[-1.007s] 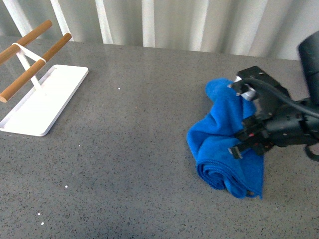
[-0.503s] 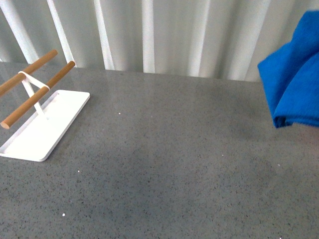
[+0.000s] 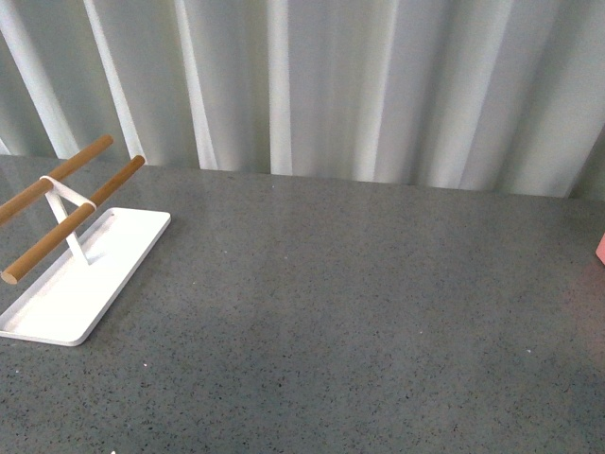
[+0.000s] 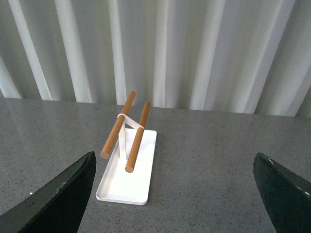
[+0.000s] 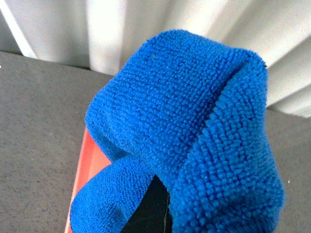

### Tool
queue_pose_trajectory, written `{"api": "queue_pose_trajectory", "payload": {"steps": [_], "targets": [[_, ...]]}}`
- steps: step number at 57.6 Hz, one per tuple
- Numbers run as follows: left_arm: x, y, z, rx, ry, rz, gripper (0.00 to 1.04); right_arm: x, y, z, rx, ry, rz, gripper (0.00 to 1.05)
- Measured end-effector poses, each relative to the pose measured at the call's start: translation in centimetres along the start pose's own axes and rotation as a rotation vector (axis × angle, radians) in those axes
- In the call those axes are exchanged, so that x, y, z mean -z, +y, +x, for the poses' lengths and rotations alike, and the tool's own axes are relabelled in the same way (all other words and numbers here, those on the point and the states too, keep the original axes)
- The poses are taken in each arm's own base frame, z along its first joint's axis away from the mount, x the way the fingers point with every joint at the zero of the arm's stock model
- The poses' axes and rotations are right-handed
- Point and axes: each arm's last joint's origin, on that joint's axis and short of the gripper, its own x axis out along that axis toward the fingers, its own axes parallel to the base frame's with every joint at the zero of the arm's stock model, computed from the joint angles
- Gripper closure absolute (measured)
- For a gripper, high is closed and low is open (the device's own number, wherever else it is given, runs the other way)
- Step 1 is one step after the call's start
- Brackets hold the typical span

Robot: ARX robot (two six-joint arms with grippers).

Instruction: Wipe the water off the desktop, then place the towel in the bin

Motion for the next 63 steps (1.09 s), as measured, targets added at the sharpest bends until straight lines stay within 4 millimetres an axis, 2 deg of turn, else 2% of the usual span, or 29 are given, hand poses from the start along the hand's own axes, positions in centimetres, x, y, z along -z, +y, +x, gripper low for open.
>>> {"api": "queue_pose_trajectory", "payload": {"steps": [8,15,23,28,33,46,48,52,59,63], "targets": [[0.0,0.0,0.0,0.000,0.000,0.000,0.07,3.3,-1.0,3.0,-0.002,0.096,0.065,1.00],[0.0,0.0,0.0,0.000,0.000,0.000,0.07,5.9,-1.0,4.7,-0.002,0.186,0.078,1.00],[0.0,0.0,0.0,0.000,0.000,0.000,0.07,10.4,-0.6,6.9,-0.006,0.407,-0.002,0.73],[0.0,0.0,0.0,0.000,0.000,0.000,0.07,11.6,-0.5,7.2,-0.026,0.464,-0.026,0.60],[0.0,0.0,0.0,0.000,0.000,0.000,0.07,11.8,-0.7,7.1,-0.041,0.472,-0.035,0.48],[0.0,0.0,0.0,0.000,0.000,0.000,0.07,9.7,-1.5,5.9,-0.052,0.387,-0.025,0.07],[0.0,0.0,0.0,0.000,0.000,0.000,0.07,9.4,-1.4,5.8,-0.061,0.375,-0.018,0.05],[0.0,0.0,0.0,0.000,0.000,0.000,0.07,8.9,-1.3,5.6,-0.065,0.357,-0.015,0.08],[0.0,0.0,0.0,0.000,0.000,0.000,0.07,8.4,-1.3,5.3,-0.070,0.338,-0.005,0.07],[0.0,0.0,0.0,0.000,0.000,0.000,0.07,7.4,-1.2,4.7,-0.086,0.300,0.009,0.07]]}}
